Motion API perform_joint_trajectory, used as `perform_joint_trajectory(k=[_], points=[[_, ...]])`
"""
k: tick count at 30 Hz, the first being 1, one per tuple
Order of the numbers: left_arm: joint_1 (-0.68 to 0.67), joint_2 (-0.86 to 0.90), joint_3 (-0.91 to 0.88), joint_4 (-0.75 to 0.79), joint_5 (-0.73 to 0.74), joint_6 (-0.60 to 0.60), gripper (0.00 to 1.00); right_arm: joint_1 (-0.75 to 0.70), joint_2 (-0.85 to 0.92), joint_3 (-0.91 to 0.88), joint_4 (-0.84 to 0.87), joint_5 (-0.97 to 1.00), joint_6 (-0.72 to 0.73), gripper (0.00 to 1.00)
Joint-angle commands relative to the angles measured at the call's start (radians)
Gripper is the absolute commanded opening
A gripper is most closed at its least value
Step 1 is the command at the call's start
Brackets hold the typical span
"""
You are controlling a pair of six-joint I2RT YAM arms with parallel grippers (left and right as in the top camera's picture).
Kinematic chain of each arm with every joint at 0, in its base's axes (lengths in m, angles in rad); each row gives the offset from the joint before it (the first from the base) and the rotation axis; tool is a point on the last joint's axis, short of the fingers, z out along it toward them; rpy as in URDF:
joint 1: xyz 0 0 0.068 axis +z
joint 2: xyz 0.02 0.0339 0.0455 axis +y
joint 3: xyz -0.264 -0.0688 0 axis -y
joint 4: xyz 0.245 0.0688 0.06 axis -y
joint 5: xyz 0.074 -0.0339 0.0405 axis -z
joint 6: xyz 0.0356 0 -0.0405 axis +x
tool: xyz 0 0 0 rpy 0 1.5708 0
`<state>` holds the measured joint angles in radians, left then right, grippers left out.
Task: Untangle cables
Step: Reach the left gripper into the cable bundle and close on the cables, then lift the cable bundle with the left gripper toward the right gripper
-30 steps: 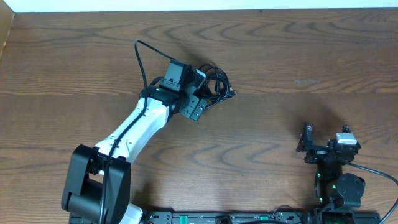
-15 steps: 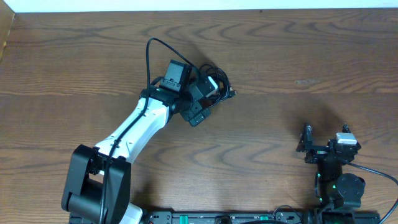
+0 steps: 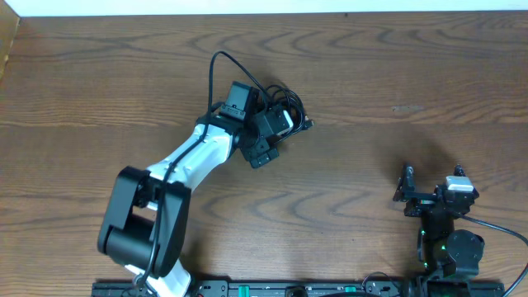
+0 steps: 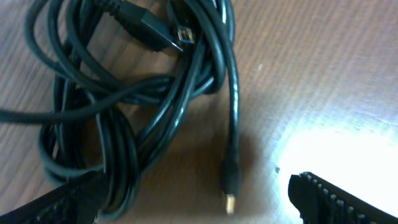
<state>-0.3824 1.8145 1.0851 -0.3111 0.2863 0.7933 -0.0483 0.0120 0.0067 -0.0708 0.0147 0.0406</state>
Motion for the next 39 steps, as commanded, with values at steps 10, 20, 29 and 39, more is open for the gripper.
perform_joint_trajectory(k=[10, 20, 29, 39], points=[[0.0, 0.071, 0.018, 0.06, -0.014, 0.025, 0.88, -0.004, -0.006, -0.001, -0.005, -0.006, 0.007, 0.99], [-0.001, 0.101, 0.018, 0.06, -0.006, 0.025, 0.6, -0.004, -0.006, -0.001, -0.005, -0.006, 0.007, 0.99], [-0.002, 0.086, 0.019, 0.05, -0.006, -0.084, 0.08, -0.004, -0.006, -0.001, -0.005, -0.006, 0.007, 0.99], [-0.002, -0.098, 0.019, -0.101, 0.129, -0.186, 0.08, -0.004, -0.006, -0.001, -0.005, -0.006, 0.007, 0.99]])
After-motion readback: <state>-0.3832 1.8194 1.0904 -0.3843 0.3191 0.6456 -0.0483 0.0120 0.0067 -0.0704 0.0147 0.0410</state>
